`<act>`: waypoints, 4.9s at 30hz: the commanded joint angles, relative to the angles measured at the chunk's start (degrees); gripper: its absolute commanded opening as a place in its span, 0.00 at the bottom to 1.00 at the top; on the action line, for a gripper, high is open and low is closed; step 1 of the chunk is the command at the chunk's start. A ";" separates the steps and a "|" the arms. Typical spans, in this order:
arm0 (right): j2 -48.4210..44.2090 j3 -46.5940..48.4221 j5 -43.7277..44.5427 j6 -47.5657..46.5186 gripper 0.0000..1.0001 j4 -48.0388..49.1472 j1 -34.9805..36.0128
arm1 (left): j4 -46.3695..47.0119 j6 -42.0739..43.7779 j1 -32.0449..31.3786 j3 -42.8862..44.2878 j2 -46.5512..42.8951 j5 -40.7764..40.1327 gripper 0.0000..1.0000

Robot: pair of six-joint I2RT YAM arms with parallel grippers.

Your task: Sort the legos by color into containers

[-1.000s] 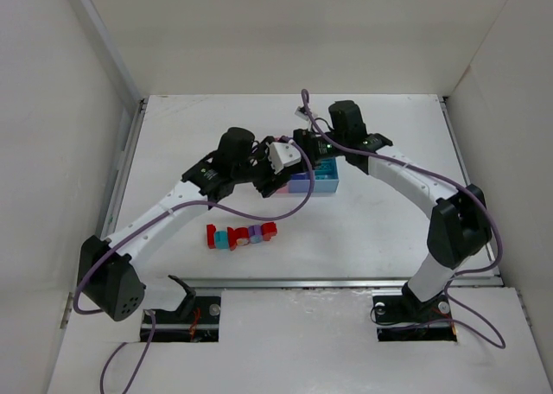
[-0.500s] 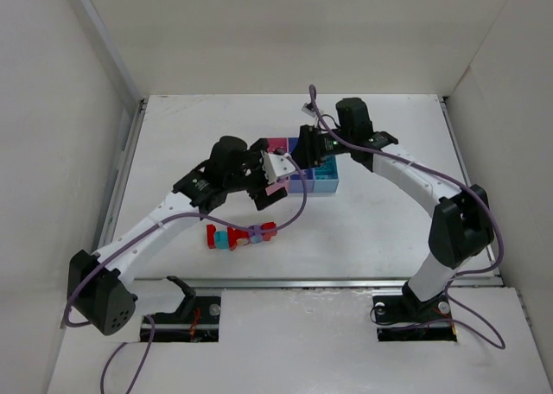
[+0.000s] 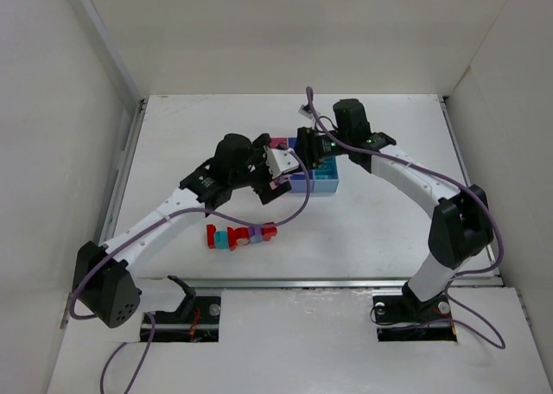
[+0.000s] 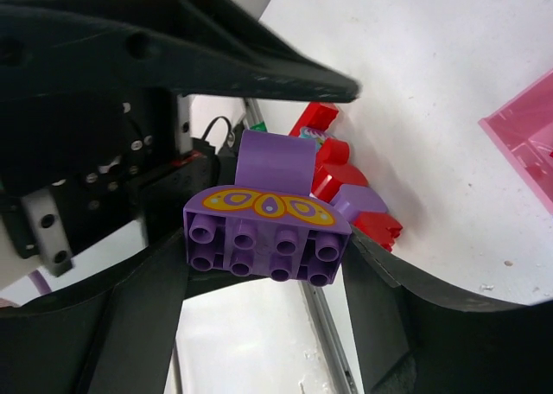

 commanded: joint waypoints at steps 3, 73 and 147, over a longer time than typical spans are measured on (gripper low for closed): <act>-3.06 0.23 -1.78 -0.55 0.00 2.51 0.91 | 0.92 1.38 -0.20 3.15 1.05 -0.82 0.97; 9.08 16.94 27.75 -12.34 0.91 -15.60 -10.07 | 4.60 -5.73 0.32 8.95 14.82 0.94 0.00; -12.99 -7.24 38.82 -17.69 0.94 -15.77 8.38 | -13.41 12.81 1.12 -13.37 7.64 1.84 0.96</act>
